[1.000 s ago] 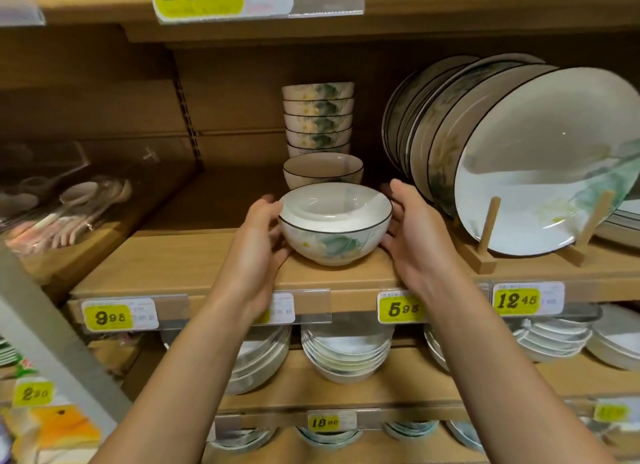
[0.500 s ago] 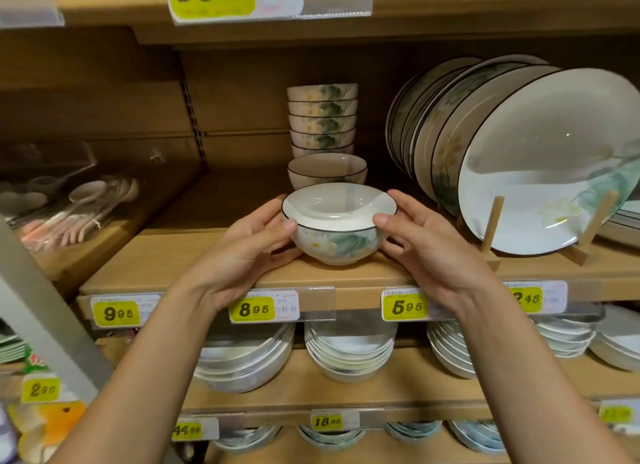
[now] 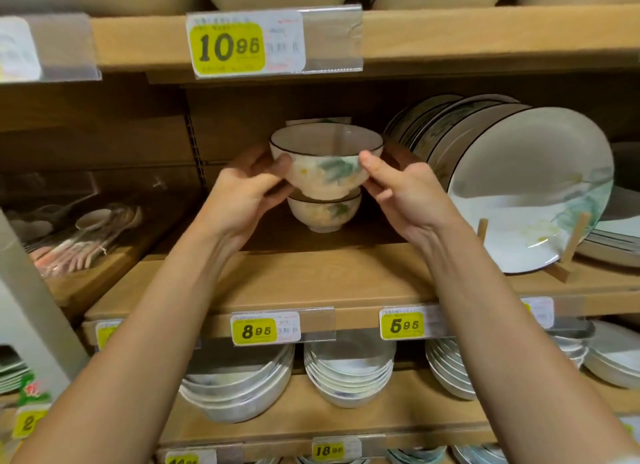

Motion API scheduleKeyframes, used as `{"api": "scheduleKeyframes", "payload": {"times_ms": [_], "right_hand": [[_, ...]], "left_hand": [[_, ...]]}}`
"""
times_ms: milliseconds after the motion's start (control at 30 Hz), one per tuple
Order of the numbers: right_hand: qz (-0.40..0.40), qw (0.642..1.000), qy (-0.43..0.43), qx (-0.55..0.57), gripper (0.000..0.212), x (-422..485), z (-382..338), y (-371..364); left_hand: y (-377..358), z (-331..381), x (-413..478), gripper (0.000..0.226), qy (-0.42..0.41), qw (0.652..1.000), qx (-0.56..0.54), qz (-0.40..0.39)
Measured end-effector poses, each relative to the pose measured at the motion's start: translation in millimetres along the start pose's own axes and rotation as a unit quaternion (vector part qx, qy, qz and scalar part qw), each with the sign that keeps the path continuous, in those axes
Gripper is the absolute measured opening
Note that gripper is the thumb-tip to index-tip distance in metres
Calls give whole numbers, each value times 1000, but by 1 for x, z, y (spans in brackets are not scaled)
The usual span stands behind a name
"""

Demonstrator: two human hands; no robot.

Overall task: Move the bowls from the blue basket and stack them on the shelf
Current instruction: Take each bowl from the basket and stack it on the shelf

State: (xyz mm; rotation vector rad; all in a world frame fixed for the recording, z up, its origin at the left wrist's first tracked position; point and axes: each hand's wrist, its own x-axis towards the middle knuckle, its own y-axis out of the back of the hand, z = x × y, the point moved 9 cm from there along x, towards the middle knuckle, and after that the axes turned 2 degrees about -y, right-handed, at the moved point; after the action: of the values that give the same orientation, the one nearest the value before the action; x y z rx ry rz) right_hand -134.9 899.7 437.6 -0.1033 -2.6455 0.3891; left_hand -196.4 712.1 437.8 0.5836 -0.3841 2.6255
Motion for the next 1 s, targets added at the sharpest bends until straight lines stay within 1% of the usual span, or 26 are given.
{"api": "scheduleKeyframes", "payload": {"times_ms": [67,133,233,300,400,533,733,1000], "right_hand": [[32,999,-1,13,24,21,5,2],[36,999,-1,3,28,40,14,3],[74,995,-18,-59,37,59,30,15],[84,992,-32,-86,43,65,40,20],[78,985,-37,-147,44,68,52,24],[75,974,-44,-208,49,69,65,29],[76,966,-55,-240,49,70,73,37],[64,958,-71,-272,46,66,80,38]], "left_hand": [[-2,-5,21,34,-2,1000,17,-3],[-1,-15,39,36,16,1000,26,6],[4,-36,57,39,54,998,28,14],[8,-48,62,39,66,995,70,10],[15,-64,65,48,74,991,110,18],[17,-84,69,46,88,990,109,24],[20,-99,73,48,96,987,124,42],[21,-113,72,46,120,985,123,35]]}}
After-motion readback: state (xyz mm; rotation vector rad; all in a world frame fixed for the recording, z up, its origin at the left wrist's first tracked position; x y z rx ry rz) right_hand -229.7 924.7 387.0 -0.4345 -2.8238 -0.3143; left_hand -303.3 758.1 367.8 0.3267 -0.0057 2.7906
